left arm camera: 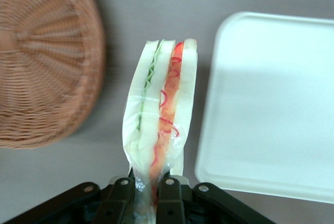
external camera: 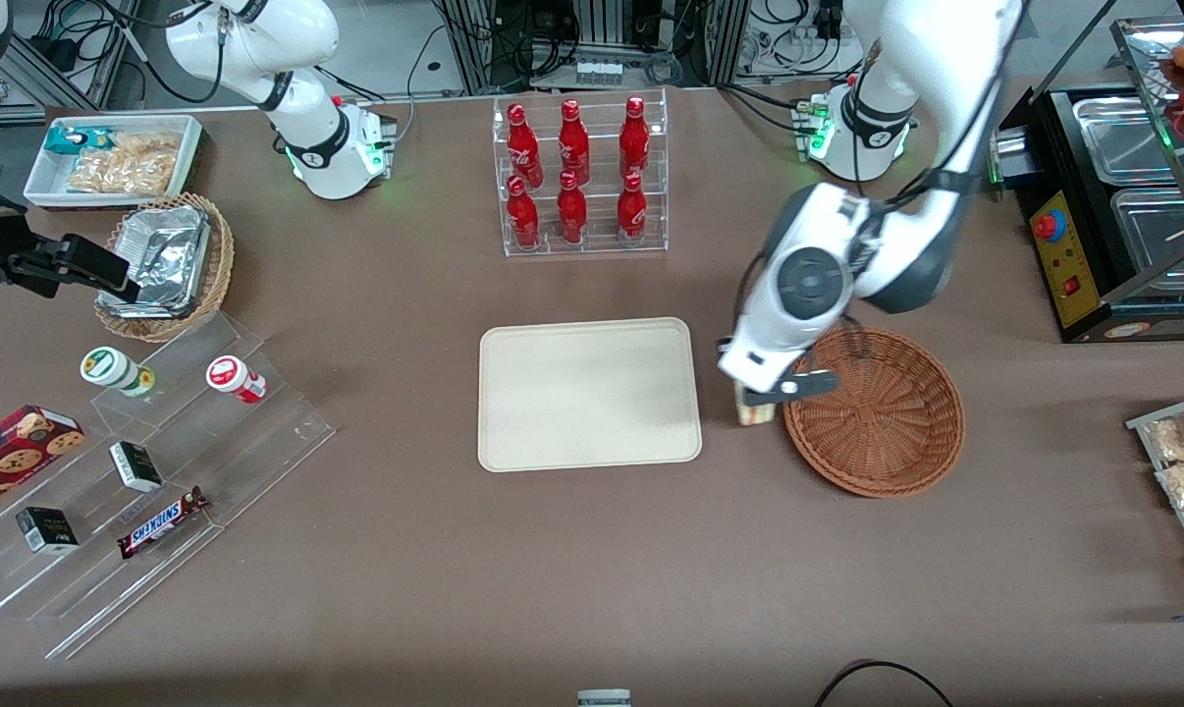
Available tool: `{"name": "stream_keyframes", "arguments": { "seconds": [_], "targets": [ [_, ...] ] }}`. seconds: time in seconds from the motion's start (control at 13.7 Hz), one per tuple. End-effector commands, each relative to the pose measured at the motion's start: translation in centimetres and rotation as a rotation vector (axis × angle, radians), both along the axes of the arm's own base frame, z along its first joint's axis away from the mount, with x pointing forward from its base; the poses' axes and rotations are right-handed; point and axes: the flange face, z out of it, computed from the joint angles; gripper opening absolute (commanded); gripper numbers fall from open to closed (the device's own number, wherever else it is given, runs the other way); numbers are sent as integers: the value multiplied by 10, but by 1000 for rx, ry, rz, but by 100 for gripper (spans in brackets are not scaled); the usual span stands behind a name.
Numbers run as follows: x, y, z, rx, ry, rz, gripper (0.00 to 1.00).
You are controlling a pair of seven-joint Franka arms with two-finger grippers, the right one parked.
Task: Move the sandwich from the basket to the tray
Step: 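Lift the sandwich and carry it with the left gripper over the cream tray, then lower the sandwich onto the tray and open the left gripper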
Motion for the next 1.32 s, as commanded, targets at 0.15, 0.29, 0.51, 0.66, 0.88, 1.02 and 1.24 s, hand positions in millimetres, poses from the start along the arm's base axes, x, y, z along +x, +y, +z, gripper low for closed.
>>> {"name": "stream_keyframes", "arguments": {
  "seconds": [0.15, 0.29, 0.51, 0.66, 0.88, 1.02, 1.24],
  "targets": [
    [7, -89, -24, -15, -14, 4, 7],
    [5, -123, -31, -22, -29, 29, 7],
    [-2, -170, -49, -31, -50, 68, 7],
    [-7, -188, -61, -31, -50, 83, 7],
    [-24, -214, -75, -23, -48, 90, 7],
    [-24, -217, -79, -24, -47, 93, 7],
    [-23, -216, -80, -25, -46, 96, 58]
  ]
}}
